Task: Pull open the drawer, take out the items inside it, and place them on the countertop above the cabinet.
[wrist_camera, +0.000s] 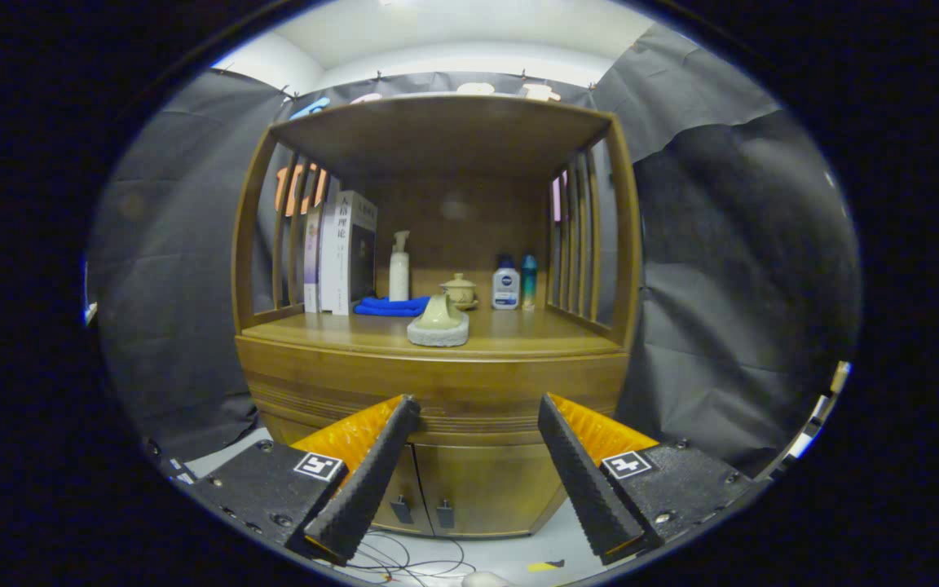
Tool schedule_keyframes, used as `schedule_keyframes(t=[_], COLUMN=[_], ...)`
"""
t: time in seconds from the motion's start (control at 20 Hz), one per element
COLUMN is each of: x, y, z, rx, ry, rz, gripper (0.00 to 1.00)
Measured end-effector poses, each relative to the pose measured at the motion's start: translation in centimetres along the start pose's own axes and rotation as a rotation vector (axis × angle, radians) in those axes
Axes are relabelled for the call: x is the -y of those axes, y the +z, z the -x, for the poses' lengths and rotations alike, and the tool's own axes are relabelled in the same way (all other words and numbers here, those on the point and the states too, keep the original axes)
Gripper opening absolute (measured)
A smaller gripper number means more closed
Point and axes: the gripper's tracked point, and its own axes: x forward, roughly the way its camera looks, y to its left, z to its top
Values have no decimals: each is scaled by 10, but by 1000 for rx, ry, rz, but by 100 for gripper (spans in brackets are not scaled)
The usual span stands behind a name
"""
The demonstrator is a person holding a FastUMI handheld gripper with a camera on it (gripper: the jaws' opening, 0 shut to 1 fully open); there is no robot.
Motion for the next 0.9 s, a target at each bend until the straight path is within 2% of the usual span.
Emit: schedule_keyframes(t=[0.35, 0.5, 0.7, 0.9], x=[29, 33, 43, 39], y=[11, 6, 13, 15], z=[83, 93, 96, 98], rx=[80, 73, 94, 93], ry=[-22, 3, -18, 2], rz=[-30, -86, -41, -57], gripper=[100, 100, 100, 100])
